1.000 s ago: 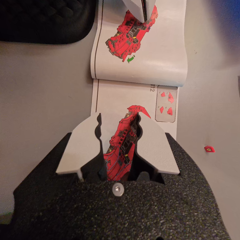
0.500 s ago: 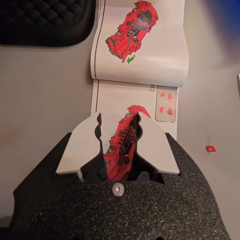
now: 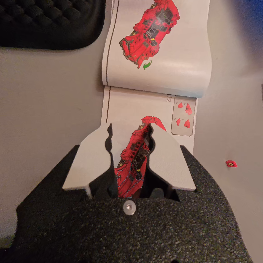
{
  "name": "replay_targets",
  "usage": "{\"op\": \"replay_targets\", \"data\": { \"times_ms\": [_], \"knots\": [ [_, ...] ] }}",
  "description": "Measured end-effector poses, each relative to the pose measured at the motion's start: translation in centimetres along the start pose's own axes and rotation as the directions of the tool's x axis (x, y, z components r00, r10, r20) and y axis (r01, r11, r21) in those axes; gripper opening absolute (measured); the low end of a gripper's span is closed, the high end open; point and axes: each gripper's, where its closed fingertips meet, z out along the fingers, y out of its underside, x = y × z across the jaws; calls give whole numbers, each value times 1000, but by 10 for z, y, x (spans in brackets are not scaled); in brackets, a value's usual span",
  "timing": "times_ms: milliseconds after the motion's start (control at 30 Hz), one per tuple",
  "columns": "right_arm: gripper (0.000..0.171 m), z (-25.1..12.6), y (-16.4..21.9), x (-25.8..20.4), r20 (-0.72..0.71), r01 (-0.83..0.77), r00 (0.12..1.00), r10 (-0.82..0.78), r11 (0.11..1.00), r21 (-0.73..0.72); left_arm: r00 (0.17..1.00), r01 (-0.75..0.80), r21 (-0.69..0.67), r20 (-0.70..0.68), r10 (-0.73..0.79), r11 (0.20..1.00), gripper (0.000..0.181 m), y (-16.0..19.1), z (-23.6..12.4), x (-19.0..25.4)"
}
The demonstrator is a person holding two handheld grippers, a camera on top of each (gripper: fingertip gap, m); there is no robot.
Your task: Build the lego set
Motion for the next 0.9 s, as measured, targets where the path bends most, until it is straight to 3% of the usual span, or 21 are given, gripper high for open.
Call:
{"op": "replay_targets", "data": {
  "times_ms": [100,200,300,433,567,900],
  "knots": [
    [45,0,-1,-1,1,42,999,-42,999,-4,999,32,-10,2,-32,999,0,1,-1,-7],
    [49,-17,-13,3,-62,80,995,-77,996,38,998,-39,-18,-44,38,999,0,3,1,10],
    [59,-68,-44,10,-160,55,987,-14,965,257,979,-190,-24,-79,187,982,1,5,3,30],
    [84,-133,-47,22,-376,41,917,133,906,420,949,-291,-13,-129,287,957,1,9,4,50],
    [90,-157,-18,14,-475,-5,831,288,859,512,943,-299,-29,-160,291,954,2,16,6,56],
    [93,-151,59,-26,-430,-238,735,525,793,560,918,-374,-54,-163,361,926,2,29,11,60]
  ]
}}
